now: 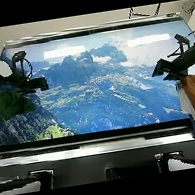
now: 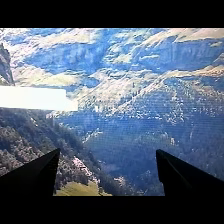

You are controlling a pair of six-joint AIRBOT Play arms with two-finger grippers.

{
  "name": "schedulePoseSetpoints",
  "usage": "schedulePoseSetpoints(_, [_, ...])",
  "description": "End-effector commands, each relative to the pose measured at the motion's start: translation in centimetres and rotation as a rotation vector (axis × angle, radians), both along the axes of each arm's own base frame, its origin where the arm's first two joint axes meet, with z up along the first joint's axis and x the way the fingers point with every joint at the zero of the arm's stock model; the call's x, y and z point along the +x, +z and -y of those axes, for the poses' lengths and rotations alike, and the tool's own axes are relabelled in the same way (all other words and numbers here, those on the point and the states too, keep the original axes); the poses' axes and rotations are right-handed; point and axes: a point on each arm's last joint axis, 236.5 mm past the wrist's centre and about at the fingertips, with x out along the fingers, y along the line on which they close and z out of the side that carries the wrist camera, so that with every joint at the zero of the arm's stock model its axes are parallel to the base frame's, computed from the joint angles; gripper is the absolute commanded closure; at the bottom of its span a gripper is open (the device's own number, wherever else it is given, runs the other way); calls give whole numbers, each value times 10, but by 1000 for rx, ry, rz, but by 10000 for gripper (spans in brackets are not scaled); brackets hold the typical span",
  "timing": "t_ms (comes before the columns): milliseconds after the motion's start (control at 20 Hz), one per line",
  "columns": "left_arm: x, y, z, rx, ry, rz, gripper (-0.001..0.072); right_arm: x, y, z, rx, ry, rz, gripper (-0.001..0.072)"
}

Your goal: Fold the clothes and pants, and hang the long-sleeved shirts on hangers.

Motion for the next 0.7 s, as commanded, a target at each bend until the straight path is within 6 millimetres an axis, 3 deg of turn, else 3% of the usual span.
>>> schedulePoseSetpoints(0, [0, 0, 0, 1, -1, 0, -4, 0, 0, 0, 0, 0, 0, 105])
schedulePoseSetpoints(650, [2, 0, 1, -3, 6, 6, -5, 1, 0, 0, 0, -1, 3, 106])
